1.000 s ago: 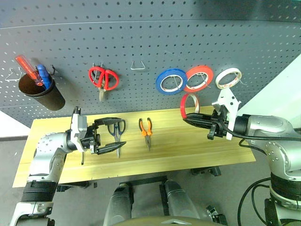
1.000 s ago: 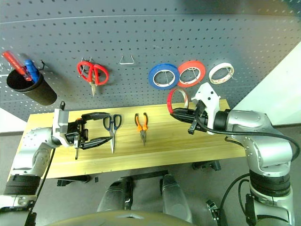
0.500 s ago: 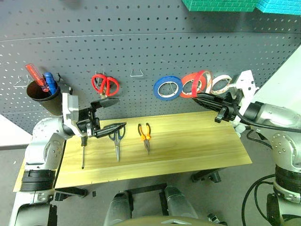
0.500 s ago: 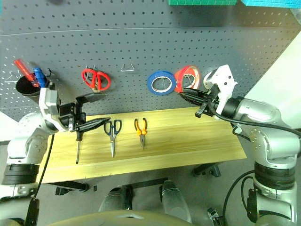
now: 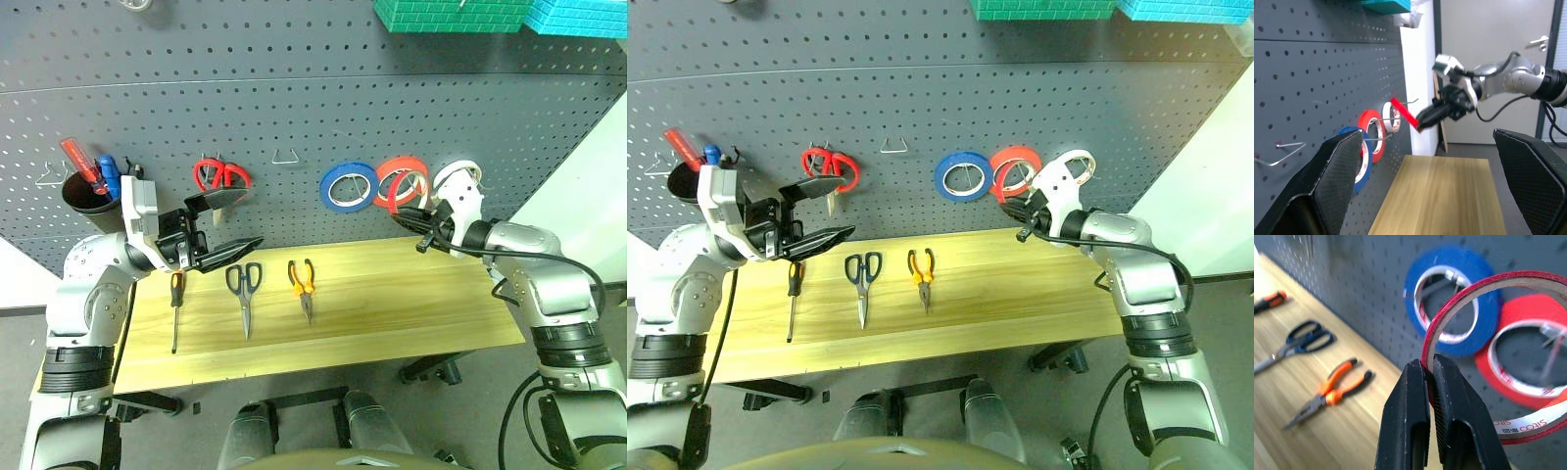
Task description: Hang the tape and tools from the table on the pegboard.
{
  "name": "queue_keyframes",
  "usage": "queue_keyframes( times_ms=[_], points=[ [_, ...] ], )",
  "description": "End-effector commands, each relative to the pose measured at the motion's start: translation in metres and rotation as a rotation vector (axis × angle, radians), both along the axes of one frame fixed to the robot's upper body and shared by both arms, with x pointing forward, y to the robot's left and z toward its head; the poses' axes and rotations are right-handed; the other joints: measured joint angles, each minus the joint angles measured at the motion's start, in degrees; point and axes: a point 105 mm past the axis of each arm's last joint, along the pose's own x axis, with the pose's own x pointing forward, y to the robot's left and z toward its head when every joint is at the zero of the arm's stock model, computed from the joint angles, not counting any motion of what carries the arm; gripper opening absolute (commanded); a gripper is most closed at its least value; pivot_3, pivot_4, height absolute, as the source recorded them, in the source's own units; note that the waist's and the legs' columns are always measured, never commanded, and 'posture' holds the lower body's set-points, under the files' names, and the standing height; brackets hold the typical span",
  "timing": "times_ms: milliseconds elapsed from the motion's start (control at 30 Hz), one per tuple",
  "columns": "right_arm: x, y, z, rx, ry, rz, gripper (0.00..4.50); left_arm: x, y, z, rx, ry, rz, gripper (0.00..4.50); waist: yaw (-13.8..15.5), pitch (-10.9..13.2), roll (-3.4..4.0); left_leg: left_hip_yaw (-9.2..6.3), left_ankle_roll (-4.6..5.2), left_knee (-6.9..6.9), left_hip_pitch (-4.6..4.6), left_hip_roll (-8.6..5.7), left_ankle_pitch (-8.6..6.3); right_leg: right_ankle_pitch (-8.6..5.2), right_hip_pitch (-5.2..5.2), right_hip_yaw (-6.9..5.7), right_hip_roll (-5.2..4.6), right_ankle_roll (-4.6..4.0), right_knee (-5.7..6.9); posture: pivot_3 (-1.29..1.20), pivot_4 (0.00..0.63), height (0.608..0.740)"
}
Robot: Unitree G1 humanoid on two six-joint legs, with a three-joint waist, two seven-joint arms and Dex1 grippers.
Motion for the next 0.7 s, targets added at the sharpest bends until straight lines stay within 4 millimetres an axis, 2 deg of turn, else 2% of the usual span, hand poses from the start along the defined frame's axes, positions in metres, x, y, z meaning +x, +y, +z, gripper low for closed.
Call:
queue_keyframes(
  times_ms=[33,300,400,533,700],
  points=[
    [0.006,0.005,0.017,0.0,-0.09,0.016,0.04,-0.004,0.005,0.01,0.001,-0.054,0.025,4.5,0.0,0.0,0.0,0.0,0.0,0.0,0.0,0.0,0.0,0.0,0.0,0.0,0.0,0.01,0.01,0.06,0.047,0.74],
    [0.063,-0.009,0.007,-0.062,-0.126,-0.202,0.04,-0.004,0.005,0.006,0.014,-0.052,0.038,4.5,-0.1,-0.1,0.09,0.02,-0.01,0.01,0.18,0.0,0.0,0.01,0.1,0.06,0.04,0.0,0.07,0.06,0.044,0.74],
    [0.071,-0.001,0.008,-0.054,-0.131,-0.191,0.04,-0.004,0.004,0.005,0.018,-0.051,0.042,4.5,-0.1,-0.1,0.08,0.02,-0.01,0.0,0.18,0.0,0.01,0.01,0.13,0.05,0.03,0.01,0.07,0.07,0.044,0.74],
    [0.068,0.01,0.007,-0.053,-0.124,-0.138,0.04,-0.004,0.008,0.003,0.024,-0.045,0.055,4.5,-0.1,-0.2,0.11,0.01,-0.01,-0.01,0.19,0.0,0.01,0.1,0.14,0.05,0.03,0.18,0.09,0.07,0.046,0.74],
    [0.055,0.015,0.002,-0.071,-0.101,-0.095,1.5,-0.005,0.011,-0.003,0.025,-0.029,0.066,4.5,-0.1,-0.2,0.12,0.01,-0.01,-0.02,0.24,0.01,0.01,0.11,0.15,0.06,0.05,0.18,0.15,0.07,0.057,0.74]
  ],
)
